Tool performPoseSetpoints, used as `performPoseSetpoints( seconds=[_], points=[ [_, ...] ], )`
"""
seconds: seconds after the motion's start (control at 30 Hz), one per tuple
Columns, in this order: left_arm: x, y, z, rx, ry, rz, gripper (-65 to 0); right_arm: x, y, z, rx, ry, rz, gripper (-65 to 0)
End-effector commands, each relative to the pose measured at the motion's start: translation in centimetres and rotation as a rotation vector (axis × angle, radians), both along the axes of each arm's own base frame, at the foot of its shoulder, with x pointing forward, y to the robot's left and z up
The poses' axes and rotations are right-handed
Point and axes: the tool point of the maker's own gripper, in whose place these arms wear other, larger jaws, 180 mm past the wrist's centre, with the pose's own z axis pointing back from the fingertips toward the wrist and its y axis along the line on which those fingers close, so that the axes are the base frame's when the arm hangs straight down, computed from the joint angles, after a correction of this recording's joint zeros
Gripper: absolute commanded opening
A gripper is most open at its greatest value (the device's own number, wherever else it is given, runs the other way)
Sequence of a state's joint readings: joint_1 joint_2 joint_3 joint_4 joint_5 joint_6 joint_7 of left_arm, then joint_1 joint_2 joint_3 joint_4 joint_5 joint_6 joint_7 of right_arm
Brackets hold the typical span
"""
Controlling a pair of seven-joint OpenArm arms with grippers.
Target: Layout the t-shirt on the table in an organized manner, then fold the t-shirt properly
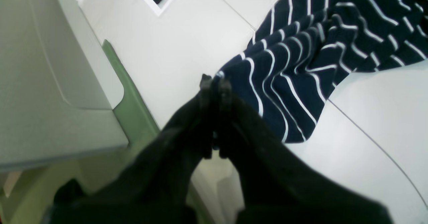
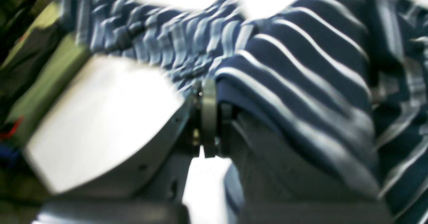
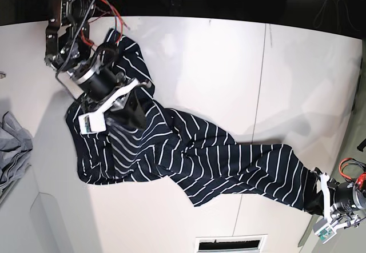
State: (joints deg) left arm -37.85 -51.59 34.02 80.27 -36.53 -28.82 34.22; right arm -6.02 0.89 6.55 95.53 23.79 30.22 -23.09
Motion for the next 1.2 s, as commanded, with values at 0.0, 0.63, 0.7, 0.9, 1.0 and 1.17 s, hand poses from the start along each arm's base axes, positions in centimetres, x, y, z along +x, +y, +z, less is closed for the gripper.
performPoseSetpoints(
  seconds=[0.0, 0.63, 0.7, 0.9, 1.0, 1.17],
  points=[
    [0.8, 0.5, 2.5, -0.008, -0.061, 0.008, -65.0, 0.2, 0.2, 1.9, 0.027, -0.063, 0.0, -65.0],
    [2.3, -0.5, 4.6, -0.06, -0.209, -0.027, -65.0, 7.6, -4.2, 5.9, -0.28, -0.309, -0.052, -65.0],
    [3.7, 0.1, 5.1, -0.059, -0.259, 0.023, -65.0, 11.9, -5.9, 7.3, -0.332, -0.334, -0.091, -65.0],
    [6.4, 3.7, -0.1, -0.11, -0.165, 0.257, -33.5, 20.0, -7.4, 7.8, -0.306, -0.241, -0.139, -26.4],
    [5.9, 4.3, -3.3, -0.098, -0.057, 0.317, -32.8, 19.4, -7.6, 4.8, -0.345, -0.098, -0.11, -20.1],
    [5.1, 4.3, -4.2, -0.103, 0.006, 0.319, -32.9, 16.1, -6.0, 2.0, -0.228, 0.003, -0.059, -20.1]
  ],
)
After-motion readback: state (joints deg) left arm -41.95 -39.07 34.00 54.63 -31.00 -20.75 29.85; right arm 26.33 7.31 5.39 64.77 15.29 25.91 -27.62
